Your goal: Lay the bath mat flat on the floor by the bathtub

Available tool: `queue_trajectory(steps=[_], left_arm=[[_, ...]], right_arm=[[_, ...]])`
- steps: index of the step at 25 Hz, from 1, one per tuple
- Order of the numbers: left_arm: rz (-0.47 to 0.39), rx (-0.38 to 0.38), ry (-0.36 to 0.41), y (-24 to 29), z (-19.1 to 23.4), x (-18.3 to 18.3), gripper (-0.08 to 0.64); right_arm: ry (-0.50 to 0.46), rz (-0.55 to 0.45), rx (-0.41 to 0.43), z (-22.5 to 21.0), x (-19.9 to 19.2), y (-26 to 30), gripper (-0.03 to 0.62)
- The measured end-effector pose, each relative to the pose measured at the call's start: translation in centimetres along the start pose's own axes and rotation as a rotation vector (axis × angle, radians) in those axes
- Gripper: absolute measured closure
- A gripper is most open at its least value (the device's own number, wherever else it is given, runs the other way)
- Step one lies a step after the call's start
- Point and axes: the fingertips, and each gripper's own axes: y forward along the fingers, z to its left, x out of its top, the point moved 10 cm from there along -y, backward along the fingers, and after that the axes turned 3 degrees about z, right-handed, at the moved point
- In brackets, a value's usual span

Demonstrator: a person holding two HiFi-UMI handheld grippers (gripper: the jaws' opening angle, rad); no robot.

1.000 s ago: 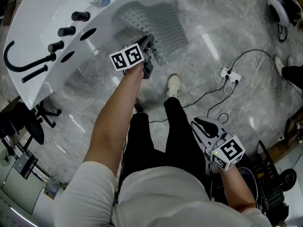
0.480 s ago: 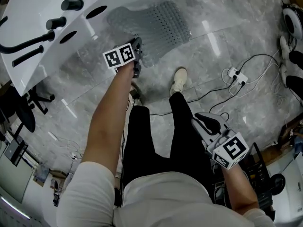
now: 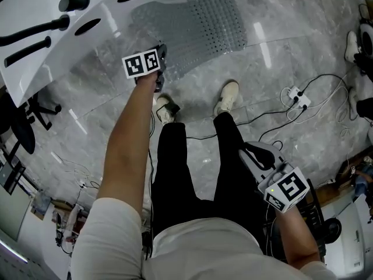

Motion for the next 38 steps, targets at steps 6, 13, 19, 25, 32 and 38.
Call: queue_trajectory(steps=[6,13,19,25,32,38], left_arm=[[0.023,0.055,-0.032,0.8,3.3,-1.3,0.511],[0.081,0.208,-0.039,1.1,6.4,-1.9,0.487],[0.076,0.248,-0.008,-0.4,7.9,-2.1,0.494],[0.059,0.225,0.005,-2.1,8.8,-2.3,0.5],[0.052,0.214,0.053,-5.4,8.7,-2.3,0.505],[0.037,0.187,0.091,-9.2,8.2,-2.0,0.506]], right_arm=[[-0.018,0.017,0.01,0.3,0.3,2.7,0.529],[-0.052,0.039,0.021,1.6,1.1,5.4,0.529],[-0.075,0.046,0.013,2.6,1.3,6.7,0.529],[-0.098,0.04,0.011,4.6,2.0,8.6,0.529],[-0.127,0.007,0.007,7.2,2.5,10.0,0.541],[-0.163,-0.025,-0.027,8.7,3.7,10.5,0.548]])
